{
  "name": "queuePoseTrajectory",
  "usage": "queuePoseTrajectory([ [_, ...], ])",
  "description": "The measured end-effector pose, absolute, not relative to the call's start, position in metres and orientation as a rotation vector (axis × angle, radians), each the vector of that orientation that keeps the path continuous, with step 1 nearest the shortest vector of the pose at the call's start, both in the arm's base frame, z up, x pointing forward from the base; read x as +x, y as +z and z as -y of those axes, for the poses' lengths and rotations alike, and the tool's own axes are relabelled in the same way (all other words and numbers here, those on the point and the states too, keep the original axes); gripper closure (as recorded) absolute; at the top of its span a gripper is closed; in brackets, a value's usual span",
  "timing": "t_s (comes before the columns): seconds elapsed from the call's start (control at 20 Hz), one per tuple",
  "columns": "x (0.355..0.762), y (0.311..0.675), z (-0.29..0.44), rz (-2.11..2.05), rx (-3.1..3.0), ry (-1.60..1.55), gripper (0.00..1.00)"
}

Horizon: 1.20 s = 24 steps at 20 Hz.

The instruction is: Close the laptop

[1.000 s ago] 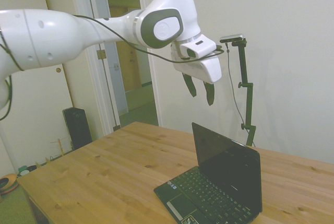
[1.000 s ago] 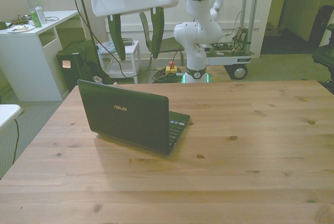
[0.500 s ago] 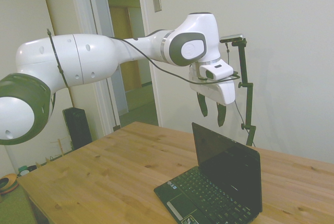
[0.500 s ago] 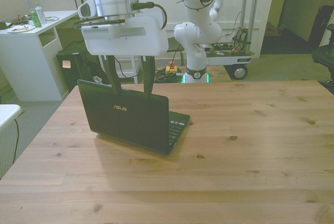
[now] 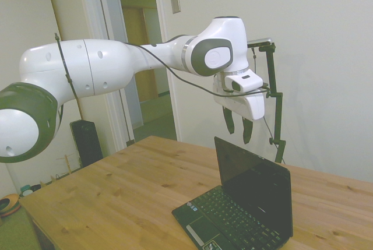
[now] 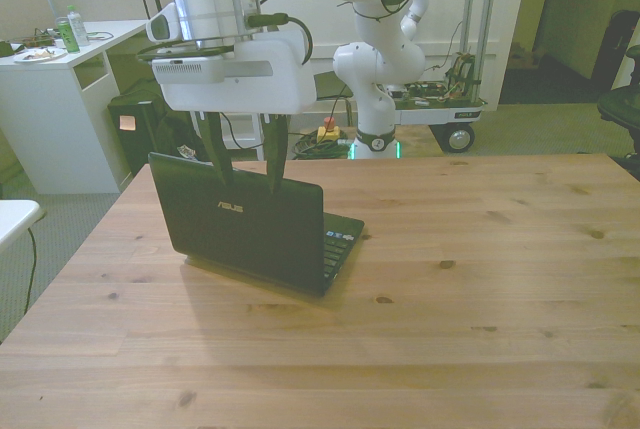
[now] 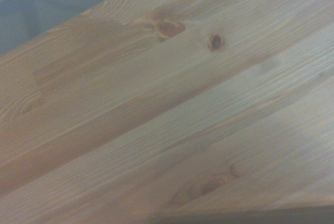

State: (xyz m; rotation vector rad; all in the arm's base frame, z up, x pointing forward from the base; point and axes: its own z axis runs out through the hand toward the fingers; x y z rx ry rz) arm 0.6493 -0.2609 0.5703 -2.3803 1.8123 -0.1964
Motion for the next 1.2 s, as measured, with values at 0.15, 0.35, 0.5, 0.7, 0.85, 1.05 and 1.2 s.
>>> queuePoseTrajectory([
  [0.15,0.648,0.571,0.262,-1.815,-2.378,-0.199,1.00],
  [0.35,0.646,0.574,0.266,-1.821,-2.372,-0.205,1.00],
  [0.5,0.644,0.578,0.266,-1.819,-2.369,-0.213,1.00],
  [0.7,0.641,0.579,0.264,-1.818,-2.371,-0.205,1.00],
  [0.85,0.634,0.567,0.259,-1.826,-2.395,-0.153,1.00],
  [1.05,0.613,0.551,0.245,-1.833,-2.441,-0.065,1.00],
  [1.2,0.593,0.537,0.234,-1.839,-2.469,-0.003,1.00],
])
